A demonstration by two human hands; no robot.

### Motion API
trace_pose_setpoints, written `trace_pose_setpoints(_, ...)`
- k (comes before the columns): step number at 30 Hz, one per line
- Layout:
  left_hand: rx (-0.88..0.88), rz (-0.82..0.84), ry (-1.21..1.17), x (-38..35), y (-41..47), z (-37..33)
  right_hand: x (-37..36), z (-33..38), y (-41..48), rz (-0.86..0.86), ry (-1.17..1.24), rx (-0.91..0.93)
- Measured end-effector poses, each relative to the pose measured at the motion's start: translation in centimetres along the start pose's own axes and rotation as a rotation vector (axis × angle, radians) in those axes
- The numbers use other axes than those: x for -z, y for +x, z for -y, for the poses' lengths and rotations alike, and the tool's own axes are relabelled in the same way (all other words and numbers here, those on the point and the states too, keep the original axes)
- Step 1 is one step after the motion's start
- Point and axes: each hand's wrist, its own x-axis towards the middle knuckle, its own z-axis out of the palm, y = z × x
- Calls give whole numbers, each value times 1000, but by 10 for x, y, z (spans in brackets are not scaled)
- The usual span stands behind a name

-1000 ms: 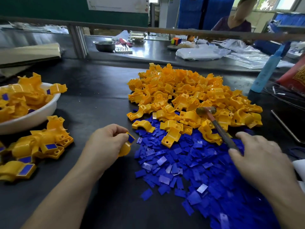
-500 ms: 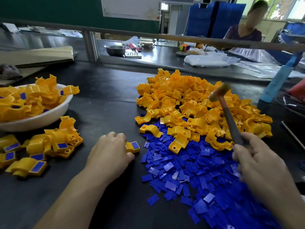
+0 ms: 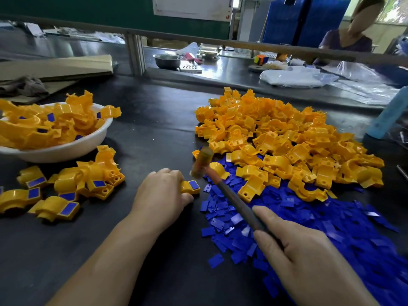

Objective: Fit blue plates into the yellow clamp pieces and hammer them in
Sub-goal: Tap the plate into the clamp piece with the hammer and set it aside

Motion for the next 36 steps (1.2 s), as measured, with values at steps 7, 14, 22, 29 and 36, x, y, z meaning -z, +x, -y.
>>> trace_pose_setpoints(7,-10,-19,16,-1,1,1,-4,-1,6,40,-55,-41)
trace_pose_setpoints(14,-5,-21,49,-4,4,0,-16,11,5,18,-167,-24)
trace_pose_setpoints(22,-1,-22,33,0,1,-1,-17,12,12,-40,-103,-22)
trace_pose_setpoints(29,6,-7,26,2,-1,-2,-7,7,15,43,-134,-71)
trace_pose_setpoints(36,78,-17,-54,2,0,-1,20,-37,16,-336,-232,-245)
